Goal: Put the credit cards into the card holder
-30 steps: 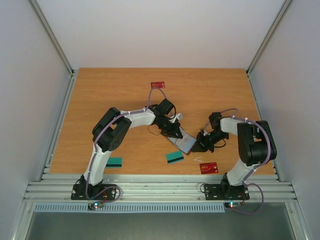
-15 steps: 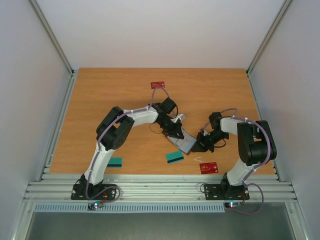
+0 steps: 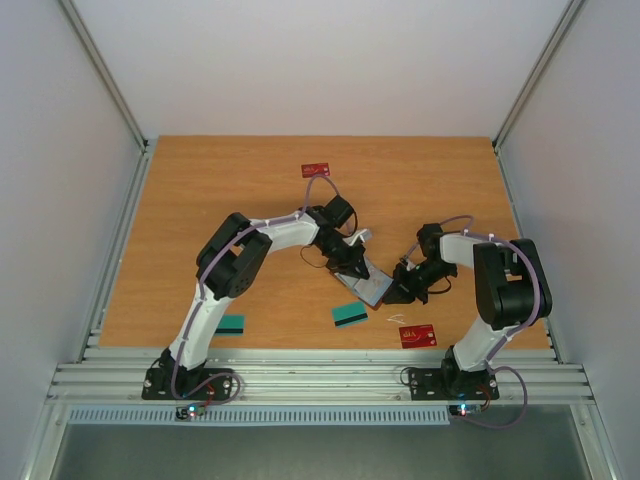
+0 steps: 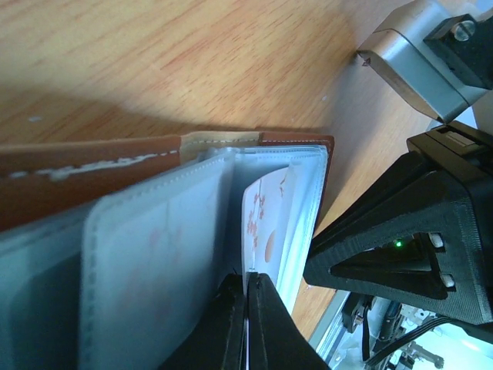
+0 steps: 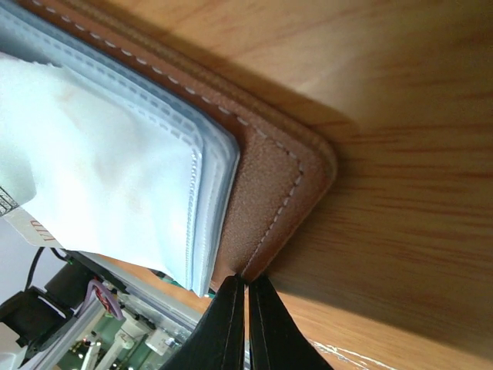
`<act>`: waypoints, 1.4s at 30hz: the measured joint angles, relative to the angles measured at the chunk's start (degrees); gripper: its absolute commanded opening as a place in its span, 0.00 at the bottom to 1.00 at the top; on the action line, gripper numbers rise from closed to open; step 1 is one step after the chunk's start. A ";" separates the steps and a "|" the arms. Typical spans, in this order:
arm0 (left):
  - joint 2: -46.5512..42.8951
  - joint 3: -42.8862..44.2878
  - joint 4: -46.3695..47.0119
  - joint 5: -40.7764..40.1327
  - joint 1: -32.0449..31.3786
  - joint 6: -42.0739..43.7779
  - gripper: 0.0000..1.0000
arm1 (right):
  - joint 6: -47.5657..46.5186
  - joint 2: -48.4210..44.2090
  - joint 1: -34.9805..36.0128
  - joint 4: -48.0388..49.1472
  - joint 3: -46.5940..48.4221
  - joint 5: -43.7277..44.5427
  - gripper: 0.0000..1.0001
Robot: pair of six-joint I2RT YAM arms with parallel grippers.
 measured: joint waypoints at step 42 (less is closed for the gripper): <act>-4.00 9.14 -21.51 -13.20 -1.60 -2.97 0.54 | -0.07 1.64 0.11 7.08 0.35 -3.67 0.06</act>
